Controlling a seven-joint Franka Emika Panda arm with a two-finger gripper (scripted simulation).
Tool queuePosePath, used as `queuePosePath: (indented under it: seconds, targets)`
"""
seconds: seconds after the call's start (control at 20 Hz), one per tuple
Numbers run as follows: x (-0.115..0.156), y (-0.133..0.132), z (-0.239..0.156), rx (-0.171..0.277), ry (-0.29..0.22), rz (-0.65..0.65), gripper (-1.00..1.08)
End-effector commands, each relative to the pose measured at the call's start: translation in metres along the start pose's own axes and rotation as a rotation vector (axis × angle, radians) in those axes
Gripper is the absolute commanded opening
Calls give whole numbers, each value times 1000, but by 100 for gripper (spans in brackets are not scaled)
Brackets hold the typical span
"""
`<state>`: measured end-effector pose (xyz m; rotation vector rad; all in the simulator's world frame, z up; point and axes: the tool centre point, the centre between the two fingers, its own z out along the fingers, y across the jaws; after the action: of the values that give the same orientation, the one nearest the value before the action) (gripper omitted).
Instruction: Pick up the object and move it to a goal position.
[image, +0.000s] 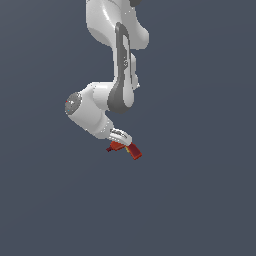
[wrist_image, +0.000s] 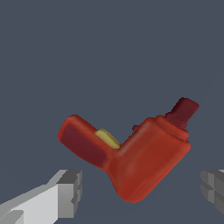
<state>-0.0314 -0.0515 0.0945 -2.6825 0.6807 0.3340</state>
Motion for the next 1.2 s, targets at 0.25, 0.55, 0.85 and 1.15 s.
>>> queuePosePath:
  seconds: [0.25, 0.55, 0.85, 1.15]
  targets:
    - [8, 26, 18, 182, -90, 198, 108]
    - [13, 38, 25, 285, -134, 298, 108]
    - [16, 44, 28, 339, -154, 347, 108]
    - [16, 44, 30, 341, -155, 350, 108]
